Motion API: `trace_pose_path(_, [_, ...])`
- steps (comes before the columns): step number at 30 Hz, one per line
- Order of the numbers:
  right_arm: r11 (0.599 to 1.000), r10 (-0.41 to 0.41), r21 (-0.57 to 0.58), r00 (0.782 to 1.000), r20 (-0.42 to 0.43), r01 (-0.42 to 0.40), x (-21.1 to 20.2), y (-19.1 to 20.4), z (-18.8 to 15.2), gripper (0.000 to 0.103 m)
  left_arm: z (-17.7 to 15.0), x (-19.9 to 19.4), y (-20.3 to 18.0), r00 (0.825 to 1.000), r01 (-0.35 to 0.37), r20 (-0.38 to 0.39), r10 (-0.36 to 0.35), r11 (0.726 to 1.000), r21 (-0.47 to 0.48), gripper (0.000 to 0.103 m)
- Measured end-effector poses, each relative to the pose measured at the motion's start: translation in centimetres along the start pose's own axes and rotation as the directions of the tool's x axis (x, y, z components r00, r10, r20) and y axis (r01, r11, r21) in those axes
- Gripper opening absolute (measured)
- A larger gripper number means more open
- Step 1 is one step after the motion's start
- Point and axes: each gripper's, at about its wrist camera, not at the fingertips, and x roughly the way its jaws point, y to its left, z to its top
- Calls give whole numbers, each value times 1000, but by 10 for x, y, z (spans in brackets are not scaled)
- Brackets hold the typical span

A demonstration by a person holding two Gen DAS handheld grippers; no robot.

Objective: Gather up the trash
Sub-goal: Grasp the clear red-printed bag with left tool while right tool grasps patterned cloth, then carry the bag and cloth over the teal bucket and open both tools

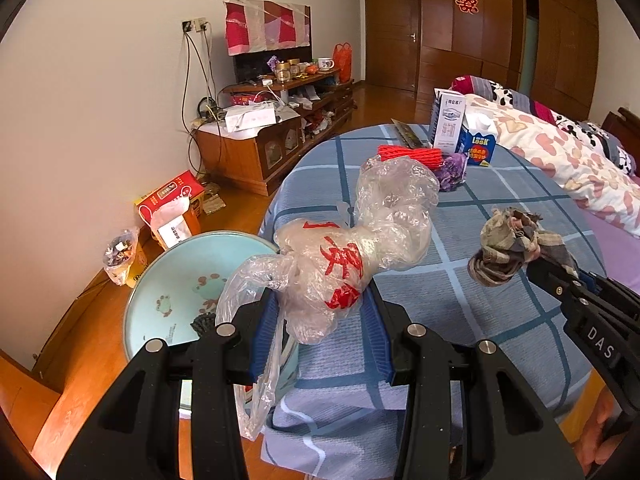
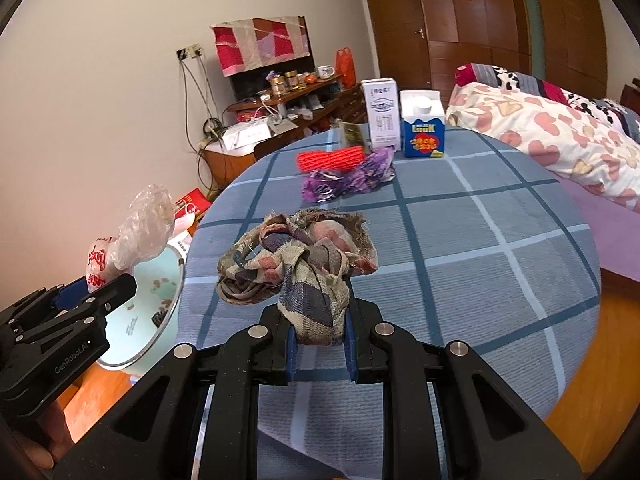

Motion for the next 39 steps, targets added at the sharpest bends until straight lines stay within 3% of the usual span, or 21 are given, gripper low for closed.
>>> trace_pose_path(39, [984, 105, -139, 994, -29, -108, 10, 80, -5, 19, -14, -6, 63, 998, -69, -9, 68, 993, -94, 42])
